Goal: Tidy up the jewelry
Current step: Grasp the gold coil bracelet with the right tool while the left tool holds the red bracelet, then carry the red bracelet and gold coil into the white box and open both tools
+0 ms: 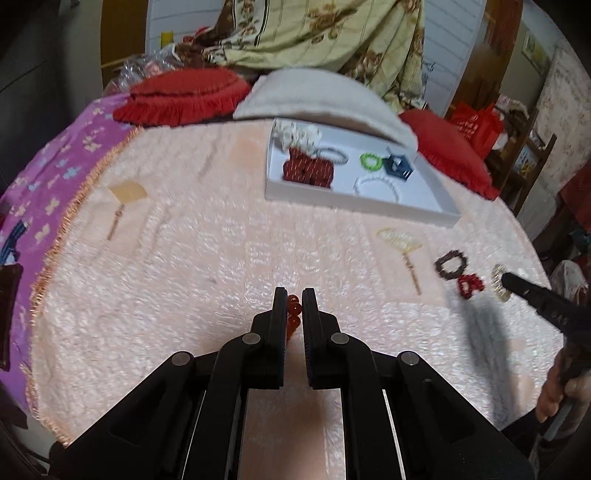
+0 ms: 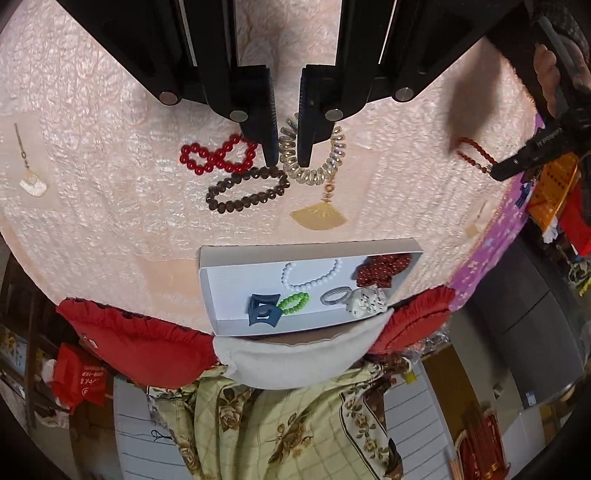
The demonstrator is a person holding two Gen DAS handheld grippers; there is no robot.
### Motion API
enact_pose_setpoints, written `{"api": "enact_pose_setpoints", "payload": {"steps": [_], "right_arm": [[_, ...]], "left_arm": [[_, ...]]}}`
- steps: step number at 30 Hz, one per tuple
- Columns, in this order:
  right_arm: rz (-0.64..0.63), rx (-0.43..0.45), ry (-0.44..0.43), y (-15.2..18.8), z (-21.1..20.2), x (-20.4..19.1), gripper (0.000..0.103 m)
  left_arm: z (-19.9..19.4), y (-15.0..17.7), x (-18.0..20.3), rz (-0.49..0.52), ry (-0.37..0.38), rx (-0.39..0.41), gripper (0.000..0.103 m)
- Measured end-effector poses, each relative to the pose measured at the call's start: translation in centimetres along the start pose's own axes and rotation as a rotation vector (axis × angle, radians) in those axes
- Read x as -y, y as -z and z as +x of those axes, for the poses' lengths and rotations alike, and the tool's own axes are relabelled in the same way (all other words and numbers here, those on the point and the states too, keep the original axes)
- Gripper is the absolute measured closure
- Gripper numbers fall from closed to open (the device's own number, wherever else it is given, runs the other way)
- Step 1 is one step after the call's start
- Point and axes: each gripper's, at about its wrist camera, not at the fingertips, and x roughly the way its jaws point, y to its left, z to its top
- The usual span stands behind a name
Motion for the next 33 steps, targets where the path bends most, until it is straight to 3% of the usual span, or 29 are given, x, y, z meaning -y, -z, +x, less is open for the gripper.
{"api": "enact_pose_setpoints", "payload": {"steps": [7,13,22,33], "right_arm": [[0.009,0.025,-0.022,0.3,-1.8,-0.4,0.094],[0.002,0.046,-0.036,0.0,-2.8,-0.6,0.094],[0.012,0.045,-0.044,-1.9,-1.9,0.2,0.094],[0.019,0.043,-0.014,-8.0,1.7,1.8,0.094]], "left_arm": [[-4.5,-1.0,0.6,0.034,0.016,0.073,0.097],[-5.5,-2.2,1.1,0.043,0.048,0.066,0.097],[-4.5,-5.0,3.3,0.093,0.069,0.049,0.097],[-0.2,-11.6,8.4,0.213,0.078,0.059,0.096]]}}
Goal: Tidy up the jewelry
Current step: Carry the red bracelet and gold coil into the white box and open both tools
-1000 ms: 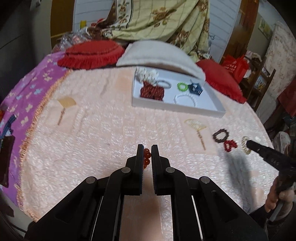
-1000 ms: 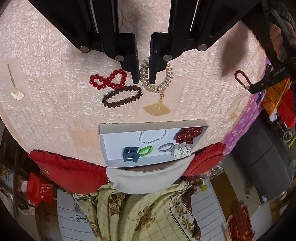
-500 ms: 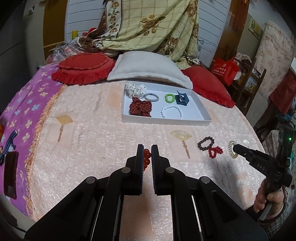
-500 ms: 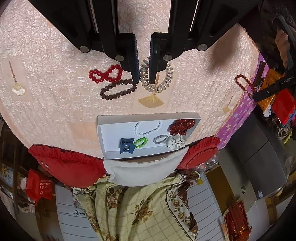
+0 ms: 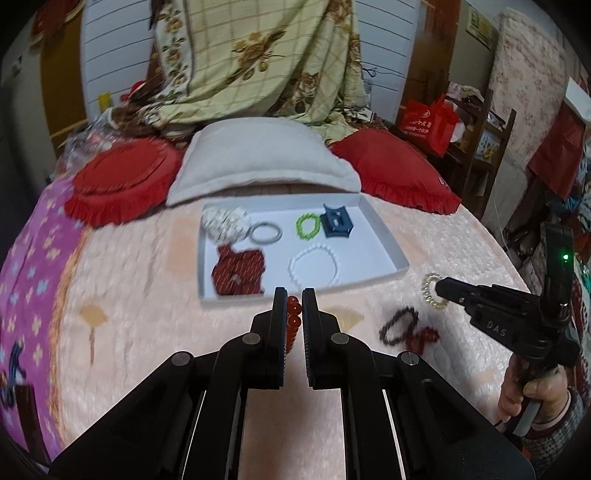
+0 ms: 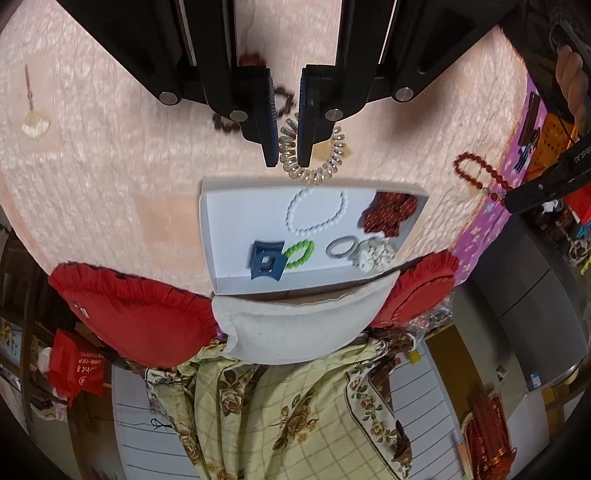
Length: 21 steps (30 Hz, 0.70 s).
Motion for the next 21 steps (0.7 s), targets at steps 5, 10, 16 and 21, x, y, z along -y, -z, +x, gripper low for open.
{"api": "enact_pose_setpoints", "payload": {"steps": [5,10,16,21], "right_arm": [[-0.001,-0.020,0.023,-2.2,2.9,1.0,0.094],[0.011,-0.045,0.036,-3.3,5.5,2.2,0.094],[0.029,-0.078,0.062,-4.1,8.6,4.0,0.094],[0.035,-0.109,0.076,-4.5,11.0,5.1,0.094]], "left_arm": [[4.0,-3.3,0.6,-0.001,0.015,-0.026,0.097],[8.2,-5.1,1.7,0.017,0.018,-0.074,0.097],[12.6,-6.2,3.1,-0.024,0.126,-0.127,0.097],[17.4,-5.6,3.0,-0.069,0.171,-0.219,0.097]]}}
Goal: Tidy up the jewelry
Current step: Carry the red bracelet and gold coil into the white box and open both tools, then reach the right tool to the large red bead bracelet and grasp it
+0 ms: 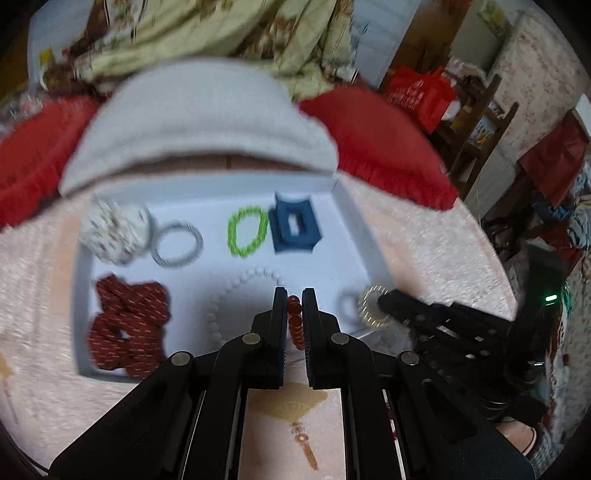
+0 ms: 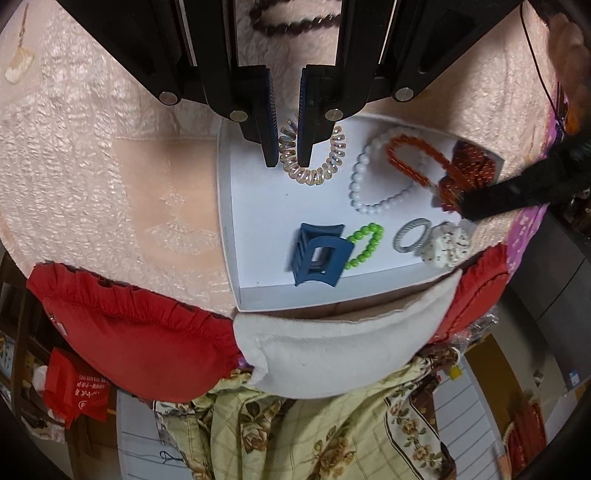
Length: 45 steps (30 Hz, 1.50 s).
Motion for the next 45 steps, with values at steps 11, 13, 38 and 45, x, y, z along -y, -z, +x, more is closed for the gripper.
{"api": "enact_pose_setpoints", "payload": {"steps": [11,13,38,45], "right_arm": [[-0.024,-0.049,0.036,-1.3,3.8,-0.3,0.094],[-0.023,-0.053,0.042,-1.5,4.0,-0.3,0.094],[-0.103,-0.053,-0.048,1.0,1.4,-8.7,0.077],[-0.136,-0.099,-0.054,0.8,4.9,-14.2,0.077]], "left_arm": [[3.4,0.6,-3.2,-0.029,-0.118,-0.039,0.097],[3.3,0.7,-3.3,-0.025,-0.113,-0.041,0.096],[-11.9,16.3,-7.4,-0.194,-0.368,0.122,0.075],[-12.6,20.0,-9.1,-0.233,-0.417,0.128,0.075]]}}
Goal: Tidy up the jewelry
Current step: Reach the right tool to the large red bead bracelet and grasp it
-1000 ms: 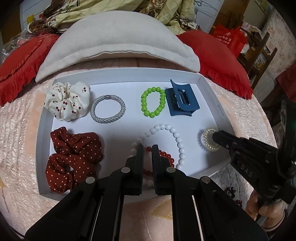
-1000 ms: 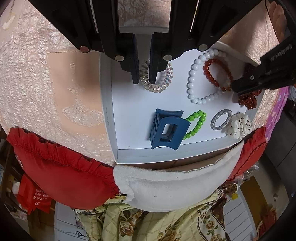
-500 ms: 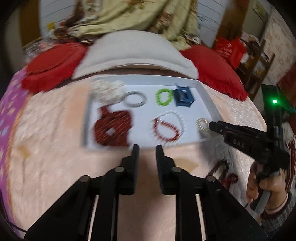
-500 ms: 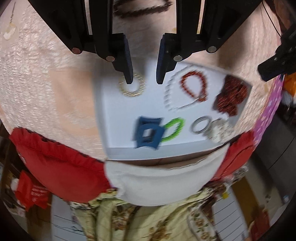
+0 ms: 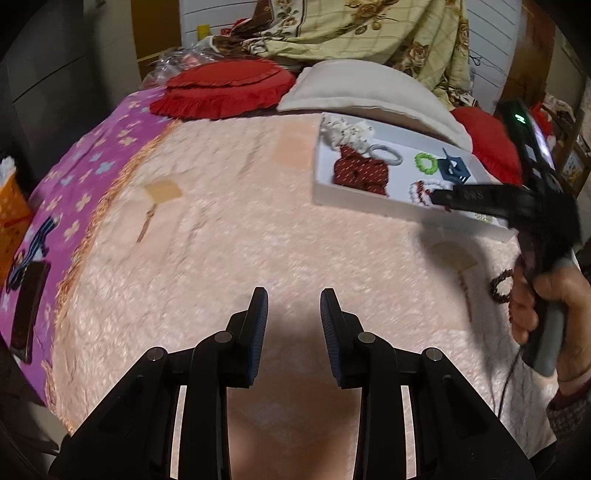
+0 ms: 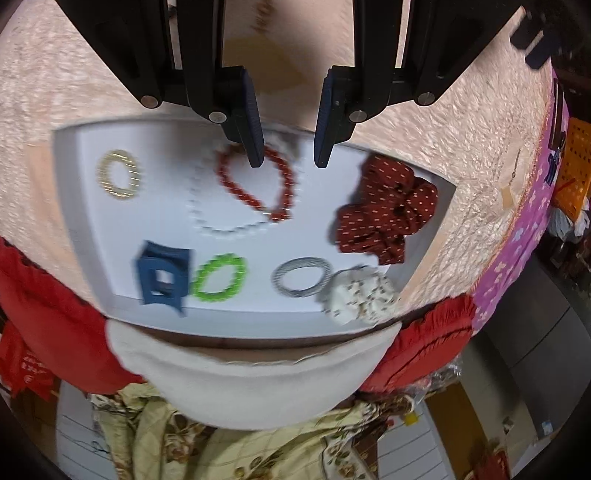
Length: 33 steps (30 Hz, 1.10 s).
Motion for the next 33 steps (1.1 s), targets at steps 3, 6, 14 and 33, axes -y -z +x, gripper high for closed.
{"api": "enact_pose_setpoints", "payload": {"steps": [3,6,14,33], "right_arm": [[-0.017,-0.020,0.034,-0.5,1.6,-1.4,0.077],[-0.010,-0.034,0.039,-0.7,2.2,-1.8,0.077],[-0.033,-0.046,0.019,0.9,1.3,-1.8,0.077],[0.144,0.147,0.042,14.6,-15.3,5.2,0.061]], "left_arm": [[-0.1,0.5,-0.9,-0.017,0.009,0.000,0.075],[-0.2,0.8,-1.7,-0.029,0.016,0.000,0.075],[-0.7,1.3,-2.3,-0.050,0.036,-0.004,0.075],[-7.9,4.2,2.6,0.099,0.051,0.079,0.075]]}}
